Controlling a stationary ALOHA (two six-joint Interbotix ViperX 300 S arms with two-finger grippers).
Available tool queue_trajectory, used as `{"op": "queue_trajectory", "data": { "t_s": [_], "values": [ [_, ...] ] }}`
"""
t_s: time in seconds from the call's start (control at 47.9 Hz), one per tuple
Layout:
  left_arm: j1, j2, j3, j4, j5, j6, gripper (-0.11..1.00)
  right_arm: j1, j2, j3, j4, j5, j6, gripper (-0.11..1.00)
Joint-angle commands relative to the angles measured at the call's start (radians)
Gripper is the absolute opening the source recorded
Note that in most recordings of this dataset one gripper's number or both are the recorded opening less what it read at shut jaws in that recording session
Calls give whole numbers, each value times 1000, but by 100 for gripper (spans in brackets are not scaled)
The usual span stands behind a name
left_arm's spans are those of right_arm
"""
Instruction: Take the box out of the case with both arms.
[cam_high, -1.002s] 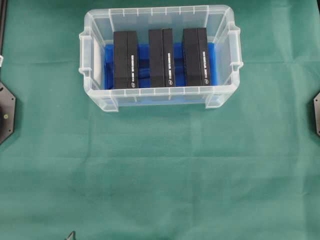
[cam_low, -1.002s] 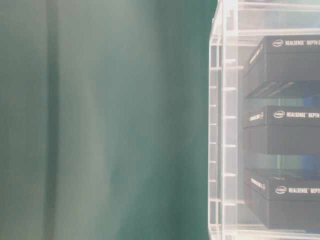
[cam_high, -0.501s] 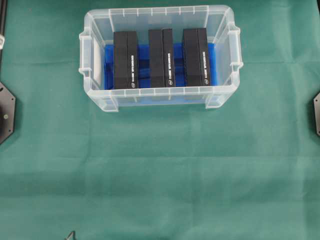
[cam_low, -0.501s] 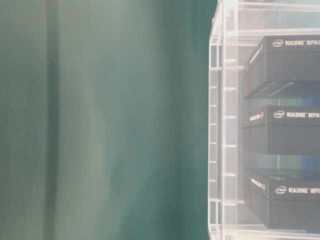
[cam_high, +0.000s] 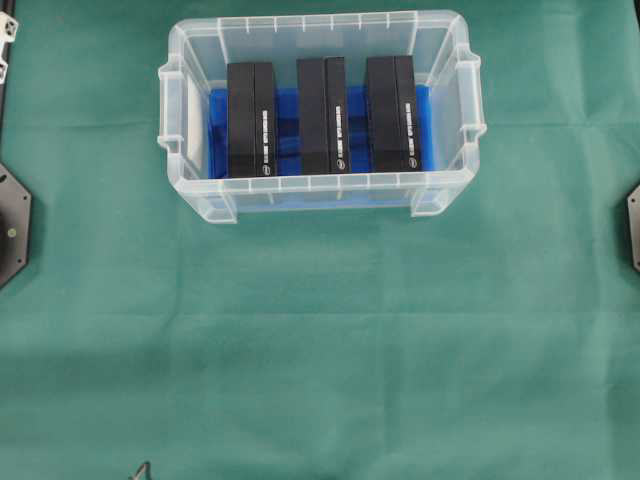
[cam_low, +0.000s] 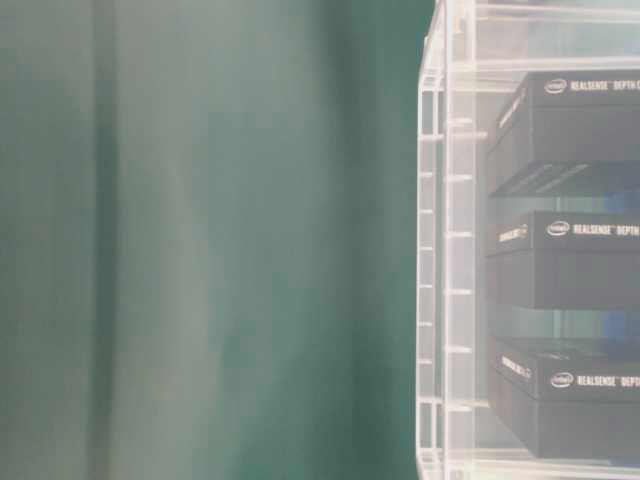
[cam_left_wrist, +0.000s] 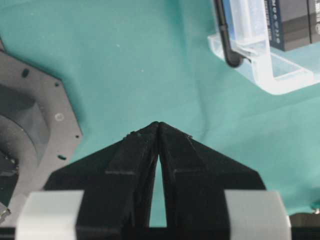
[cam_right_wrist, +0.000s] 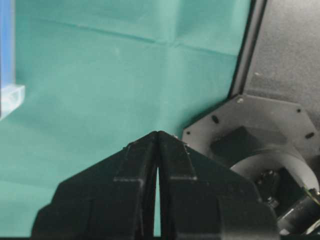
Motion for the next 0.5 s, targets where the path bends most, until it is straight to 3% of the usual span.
{"op": "queue_trajectory", "data": {
  "t_s": [0.0,0.355,0.48],
  "values": [
    [5,-8,-20,0,-2,2,0,-3,-3,-23,6,-25,-5,0],
    [5,-6,-17,-3,6,-2,1,-3,2,-20,37,-149,-58,0],
    [5,-5,-14,-5,9,-12,14,0,3,-20,38,-150,-57,4]
  ]
}}
